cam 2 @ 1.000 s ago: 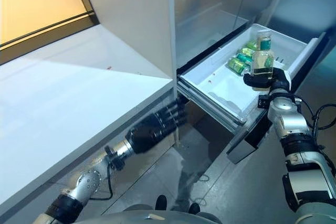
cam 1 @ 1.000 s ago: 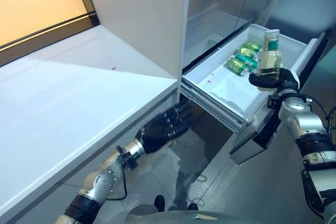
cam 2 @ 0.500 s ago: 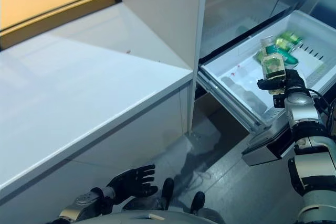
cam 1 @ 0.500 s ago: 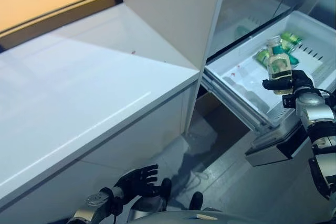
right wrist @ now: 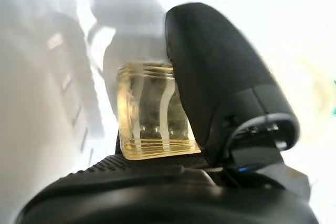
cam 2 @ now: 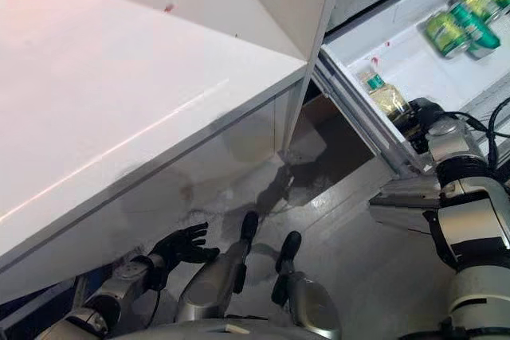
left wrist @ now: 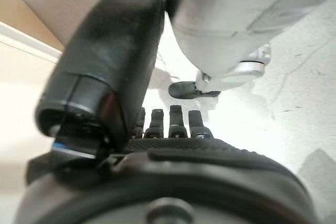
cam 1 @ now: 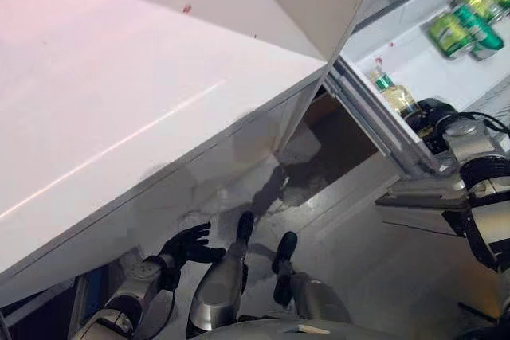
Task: Put drinks into fridge and close the fridge
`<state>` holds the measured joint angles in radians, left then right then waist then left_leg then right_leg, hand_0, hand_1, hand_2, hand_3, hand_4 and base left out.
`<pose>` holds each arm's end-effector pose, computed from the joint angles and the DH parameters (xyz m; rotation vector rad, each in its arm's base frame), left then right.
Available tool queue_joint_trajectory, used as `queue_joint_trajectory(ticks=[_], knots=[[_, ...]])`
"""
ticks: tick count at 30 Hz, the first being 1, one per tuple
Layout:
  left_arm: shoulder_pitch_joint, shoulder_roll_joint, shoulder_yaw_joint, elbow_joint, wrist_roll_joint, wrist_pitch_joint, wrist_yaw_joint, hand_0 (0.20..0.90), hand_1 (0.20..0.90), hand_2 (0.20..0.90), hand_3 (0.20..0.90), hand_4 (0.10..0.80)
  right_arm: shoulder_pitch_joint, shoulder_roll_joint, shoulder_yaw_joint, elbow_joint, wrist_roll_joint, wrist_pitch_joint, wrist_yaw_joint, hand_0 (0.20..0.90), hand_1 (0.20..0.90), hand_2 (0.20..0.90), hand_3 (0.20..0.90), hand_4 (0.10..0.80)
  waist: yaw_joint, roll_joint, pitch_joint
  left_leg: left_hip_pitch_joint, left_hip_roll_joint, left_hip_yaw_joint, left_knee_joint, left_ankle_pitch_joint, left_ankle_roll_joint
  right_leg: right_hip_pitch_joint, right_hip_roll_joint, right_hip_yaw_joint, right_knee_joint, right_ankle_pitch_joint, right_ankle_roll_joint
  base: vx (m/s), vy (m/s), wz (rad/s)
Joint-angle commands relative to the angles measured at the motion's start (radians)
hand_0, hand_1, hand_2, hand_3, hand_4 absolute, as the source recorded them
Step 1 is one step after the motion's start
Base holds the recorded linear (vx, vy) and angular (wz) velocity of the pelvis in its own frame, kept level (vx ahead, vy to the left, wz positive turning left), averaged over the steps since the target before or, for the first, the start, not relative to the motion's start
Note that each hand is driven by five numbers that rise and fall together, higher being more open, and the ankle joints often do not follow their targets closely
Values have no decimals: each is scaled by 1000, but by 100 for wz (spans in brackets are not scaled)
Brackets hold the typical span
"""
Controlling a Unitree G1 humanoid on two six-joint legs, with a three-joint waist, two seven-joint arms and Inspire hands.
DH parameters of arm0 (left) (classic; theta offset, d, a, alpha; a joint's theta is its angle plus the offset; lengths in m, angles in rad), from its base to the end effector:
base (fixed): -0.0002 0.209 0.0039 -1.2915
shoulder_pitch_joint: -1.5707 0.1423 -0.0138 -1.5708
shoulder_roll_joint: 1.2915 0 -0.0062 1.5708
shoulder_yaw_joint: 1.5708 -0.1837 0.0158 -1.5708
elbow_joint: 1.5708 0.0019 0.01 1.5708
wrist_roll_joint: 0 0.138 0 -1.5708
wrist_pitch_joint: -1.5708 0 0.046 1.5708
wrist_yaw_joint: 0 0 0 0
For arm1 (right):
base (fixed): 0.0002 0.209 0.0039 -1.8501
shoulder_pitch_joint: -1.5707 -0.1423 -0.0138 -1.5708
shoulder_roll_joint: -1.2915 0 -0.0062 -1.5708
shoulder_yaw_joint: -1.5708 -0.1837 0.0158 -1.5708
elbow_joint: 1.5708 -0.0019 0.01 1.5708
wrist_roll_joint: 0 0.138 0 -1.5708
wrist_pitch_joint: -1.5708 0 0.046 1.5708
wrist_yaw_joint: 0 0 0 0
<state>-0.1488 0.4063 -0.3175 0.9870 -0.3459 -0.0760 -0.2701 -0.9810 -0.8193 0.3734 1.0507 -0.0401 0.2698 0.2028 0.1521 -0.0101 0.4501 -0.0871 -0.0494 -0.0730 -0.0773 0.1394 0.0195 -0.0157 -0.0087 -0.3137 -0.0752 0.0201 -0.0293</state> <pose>0.1623 0.2462 -0.0693 0.1153 0.8195 -0.1980 0.3226 -0.3235 0.1825 -0.8184 0.4705 -0.2201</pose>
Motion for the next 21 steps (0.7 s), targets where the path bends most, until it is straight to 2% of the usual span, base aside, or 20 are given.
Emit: queue_joint_trajectory(ticks=[1,5,9,13,17,21], knots=[[31,13,-30,-68,6,-32,-25,900,900,900,900,800,-25,-50,113,-48,-54,18,25,900,900,900,900,800,9,39,-19,-44,10,69,81,-105,-15,-106,-23,46,166,-48,39,-49,42,-1],[29,17,-33,-104,22,-27,-36,900,900,900,900,800,-21,-57,100,-107,5,14,40,900,900,900,900,800,1,37,-24,-33,7,73,77,-106,-15,-96,-24,51,161,-46,41,-12,32,-3],[38,23,-24,-124,52,-4,-38,900,900,900,900,800,17,-79,63,-248,104,3,60,900,900,900,900,800,-16,24,-42,-5,6,82,68,-111,-16,-75,-22,63,154,-44,46,14,26,-9],[71,32,-3,-108,93,1,-33,900,900,900,900,800,65,-107,-35,-415,400,-8,17,900,900,900,900,800,-40,5,-74,36,8,94,57,-121,-17,-44,-18,77,146,-48,50,22,25,-13],[91,30,15,-58,133,3,-28,900,900,900,900,800,116,-112,-181,-501,677,-103,-36,900,900,900,900,800,-64,-13,-120,70,9,106,48,-134,-16,-16,-12,96,132,-51,55,14,17,-13],[112,9,12,4,155,-7,-12,900,900,900,900,800,178,-100,-332,-570,830,-252,-190,900,900,900,900,800,-89,-21,-173,104,10,120,34,-145,-17,13,-7,116,113,-52,63,8,34,-9]])
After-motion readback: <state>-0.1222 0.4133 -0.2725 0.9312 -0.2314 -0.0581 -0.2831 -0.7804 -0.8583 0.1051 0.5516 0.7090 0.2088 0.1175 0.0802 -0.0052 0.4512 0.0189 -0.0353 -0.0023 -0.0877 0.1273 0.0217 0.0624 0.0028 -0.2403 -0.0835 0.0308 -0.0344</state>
